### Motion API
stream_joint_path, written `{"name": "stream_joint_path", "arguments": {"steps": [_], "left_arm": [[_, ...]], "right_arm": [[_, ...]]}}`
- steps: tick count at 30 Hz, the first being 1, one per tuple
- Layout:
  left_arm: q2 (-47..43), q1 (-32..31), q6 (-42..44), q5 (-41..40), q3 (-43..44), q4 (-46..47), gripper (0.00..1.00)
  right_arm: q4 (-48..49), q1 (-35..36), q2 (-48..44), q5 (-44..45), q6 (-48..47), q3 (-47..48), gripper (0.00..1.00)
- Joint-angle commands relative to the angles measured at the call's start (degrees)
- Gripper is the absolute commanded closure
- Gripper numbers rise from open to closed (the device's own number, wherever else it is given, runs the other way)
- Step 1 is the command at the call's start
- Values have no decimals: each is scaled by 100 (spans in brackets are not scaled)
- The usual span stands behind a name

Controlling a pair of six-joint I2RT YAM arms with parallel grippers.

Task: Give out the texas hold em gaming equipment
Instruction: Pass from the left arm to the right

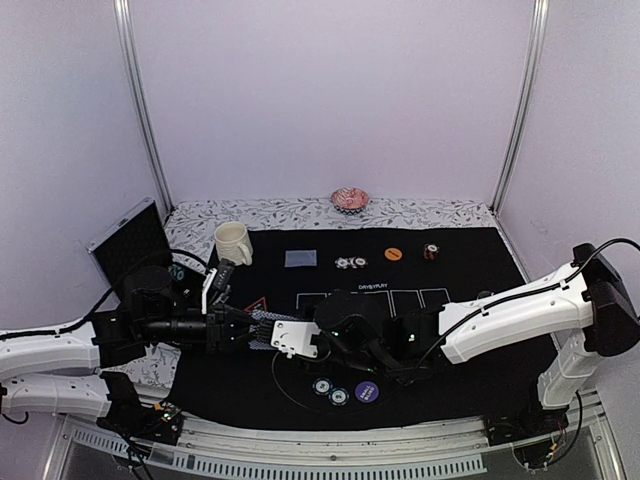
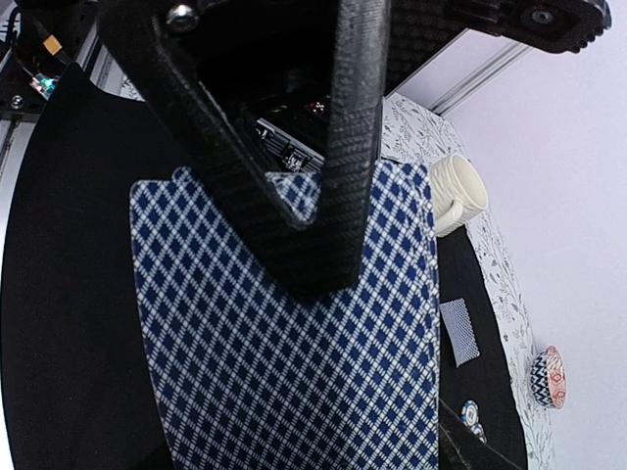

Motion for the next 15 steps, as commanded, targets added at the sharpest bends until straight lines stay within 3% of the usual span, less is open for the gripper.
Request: {"name": "stream_joint_path", "arguments": {"steps": [1, 15], "left_arm": [[9, -47, 186, -299, 208, -326, 60], [-297, -40, 612, -889, 561, -1338, 52]], "right_arm": [[115, 11, -41, 180, 98, 157, 41], [59, 13, -78, 275, 106, 61, 41]]}}
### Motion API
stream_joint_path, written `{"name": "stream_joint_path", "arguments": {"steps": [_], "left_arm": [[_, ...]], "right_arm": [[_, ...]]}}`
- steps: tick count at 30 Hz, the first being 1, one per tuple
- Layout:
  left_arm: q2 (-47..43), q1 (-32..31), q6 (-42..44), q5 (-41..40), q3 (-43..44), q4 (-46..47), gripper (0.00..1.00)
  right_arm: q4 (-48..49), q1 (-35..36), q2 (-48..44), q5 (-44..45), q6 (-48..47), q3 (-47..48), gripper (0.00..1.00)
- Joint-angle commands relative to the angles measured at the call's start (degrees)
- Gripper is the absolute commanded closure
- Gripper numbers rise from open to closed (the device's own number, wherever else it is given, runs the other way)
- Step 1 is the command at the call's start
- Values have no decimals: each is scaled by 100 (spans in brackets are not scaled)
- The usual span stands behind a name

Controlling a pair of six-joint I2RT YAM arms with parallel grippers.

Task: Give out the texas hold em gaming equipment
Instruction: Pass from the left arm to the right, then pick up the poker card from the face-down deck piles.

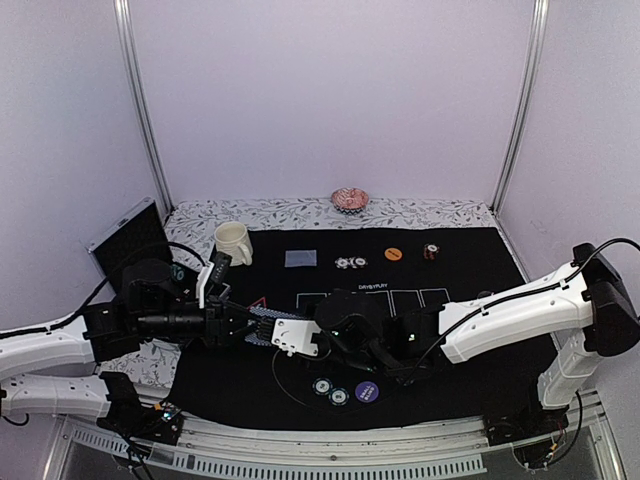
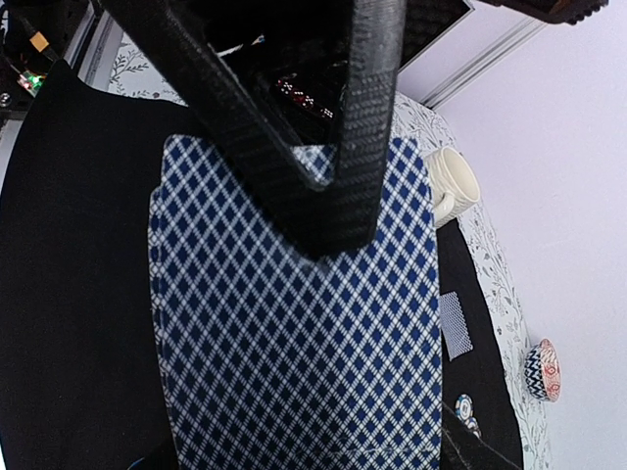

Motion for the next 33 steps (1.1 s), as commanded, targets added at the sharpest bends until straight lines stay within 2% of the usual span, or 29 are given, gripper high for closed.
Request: {"name": "stream_joint_path", "arguments": {"steps": [1, 8, 17, 19, 29, 33], "left_arm": [[-205, -29, 185, -225, 110, -343, 51], [-92, -36, 136, 163, 121, -194, 40], [-421, -24, 190, -194, 335, -751, 36], [-380, -25, 150, -146, 369, -804, 39], [23, -24, 113, 217, 504, -825, 75], [-29, -23, 126, 307, 528, -800, 83]], "right_arm": [[69, 18, -81, 134, 98, 61, 41], [63, 14, -81, 129, 89, 88, 41], [6, 20, -59, 193, 122, 44, 42], [4, 17, -50, 192, 124, 50, 41], [4, 12, -60, 198, 137, 44, 42], [8, 12, -68, 220, 142, 16, 42]]}}
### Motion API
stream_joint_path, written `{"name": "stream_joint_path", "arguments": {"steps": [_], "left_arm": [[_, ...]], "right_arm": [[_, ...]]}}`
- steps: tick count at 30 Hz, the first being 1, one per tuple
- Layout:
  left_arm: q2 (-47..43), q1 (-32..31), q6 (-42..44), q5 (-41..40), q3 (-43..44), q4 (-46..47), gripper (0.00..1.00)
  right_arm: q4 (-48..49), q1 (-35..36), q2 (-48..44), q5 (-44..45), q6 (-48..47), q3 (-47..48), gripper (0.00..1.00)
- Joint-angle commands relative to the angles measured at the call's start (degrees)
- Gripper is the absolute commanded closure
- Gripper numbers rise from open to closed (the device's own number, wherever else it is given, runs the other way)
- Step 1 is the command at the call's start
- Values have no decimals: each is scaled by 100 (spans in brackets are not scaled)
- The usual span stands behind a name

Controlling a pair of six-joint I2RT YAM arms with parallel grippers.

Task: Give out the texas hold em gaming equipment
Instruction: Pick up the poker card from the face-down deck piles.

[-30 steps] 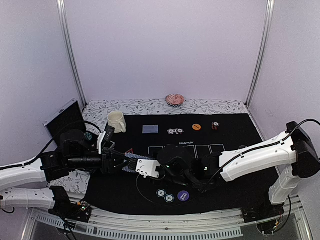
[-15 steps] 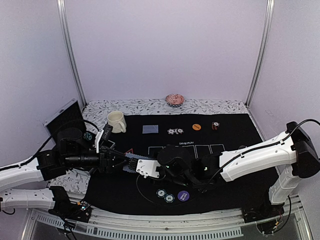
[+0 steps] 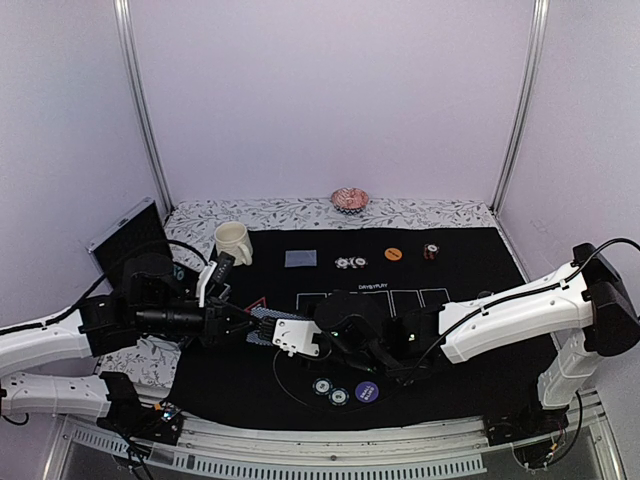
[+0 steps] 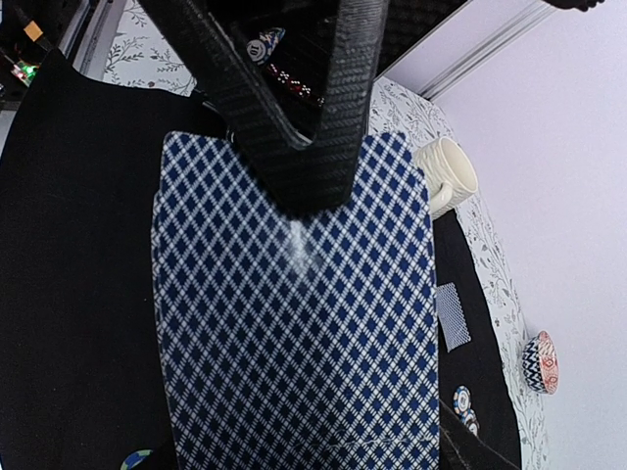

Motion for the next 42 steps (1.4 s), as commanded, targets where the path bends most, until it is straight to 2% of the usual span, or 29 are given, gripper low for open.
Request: {"name": "stream_joint_path", "arguments": {"steps": [1, 4, 7, 9, 13, 21, 42], "left_arm": [[-53, -25, 39, 123, 180, -66, 84], [-154, -20, 49, 49, 190, -160, 83], [-215, -21, 55, -17, 190, -239, 72], [-236, -22, 65, -11, 196, -284, 72], [-276, -28, 73, 7, 217, -331, 79], [-333, -23, 78, 102, 270, -379, 100], [-807, 11, 193, 64, 567, -341, 100]], "right_arm": [[104, 6, -67, 133, 124, 11, 42], [105, 1, -54, 146, 135, -18, 42], [104, -13, -59, 148, 150, -24, 42], [102, -7, -67, 144, 161, -18, 42], [108, -8, -81, 154, 149, -16, 42], [91, -25, -103, 154, 170, -56, 42], [71, -372, -408, 108, 498, -501, 42]]}}
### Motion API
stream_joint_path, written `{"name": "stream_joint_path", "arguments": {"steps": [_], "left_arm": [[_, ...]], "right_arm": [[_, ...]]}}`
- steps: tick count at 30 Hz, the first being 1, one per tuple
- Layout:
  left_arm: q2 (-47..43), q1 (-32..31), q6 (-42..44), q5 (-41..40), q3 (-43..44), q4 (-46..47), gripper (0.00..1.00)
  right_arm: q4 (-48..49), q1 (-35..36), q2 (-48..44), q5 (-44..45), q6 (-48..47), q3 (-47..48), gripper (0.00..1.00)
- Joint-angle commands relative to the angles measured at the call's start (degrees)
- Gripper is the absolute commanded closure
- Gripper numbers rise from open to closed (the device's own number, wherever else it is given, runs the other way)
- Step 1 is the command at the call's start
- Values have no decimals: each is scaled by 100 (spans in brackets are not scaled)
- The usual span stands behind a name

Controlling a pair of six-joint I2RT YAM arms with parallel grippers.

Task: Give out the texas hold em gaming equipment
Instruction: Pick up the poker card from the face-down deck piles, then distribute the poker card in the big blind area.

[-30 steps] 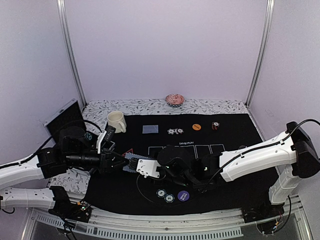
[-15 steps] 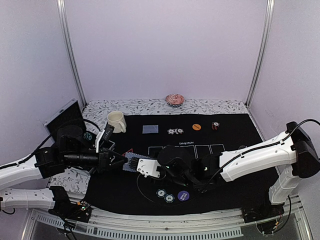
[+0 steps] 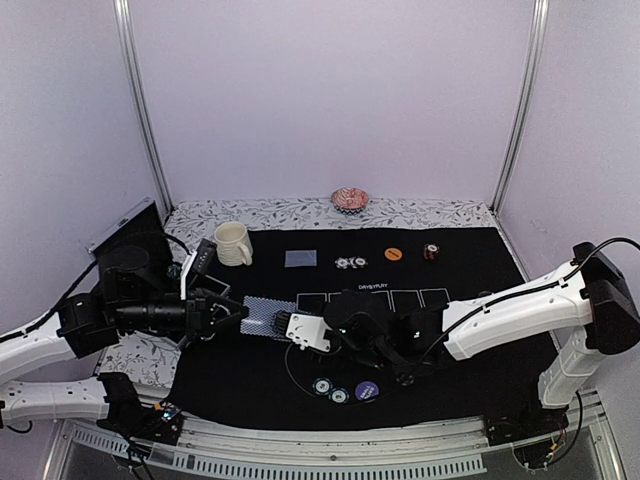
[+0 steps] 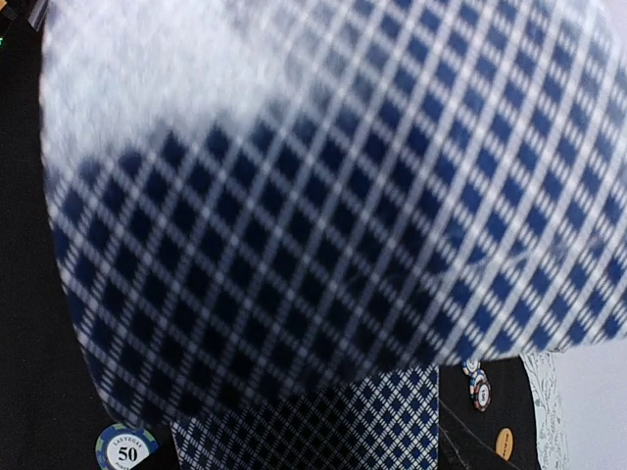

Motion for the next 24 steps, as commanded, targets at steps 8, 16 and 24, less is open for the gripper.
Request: {"name": "stream_joint_path", "arguments": {"steps": [8, 16, 24], "left_arm": [[253, 650, 678, -196, 1061, -177, 100], [2347, 1925, 1034, 827, 2228, 432, 100], [5418, 2516, 897, 1382, 4077, 845, 100]], "right_arm": [[51, -333, -830, 148, 365, -641, 42], [-143, -531, -1693, 372, 520, -1207, 42], [-537, -653, -2244, 440, 600, -1434, 42]]}}
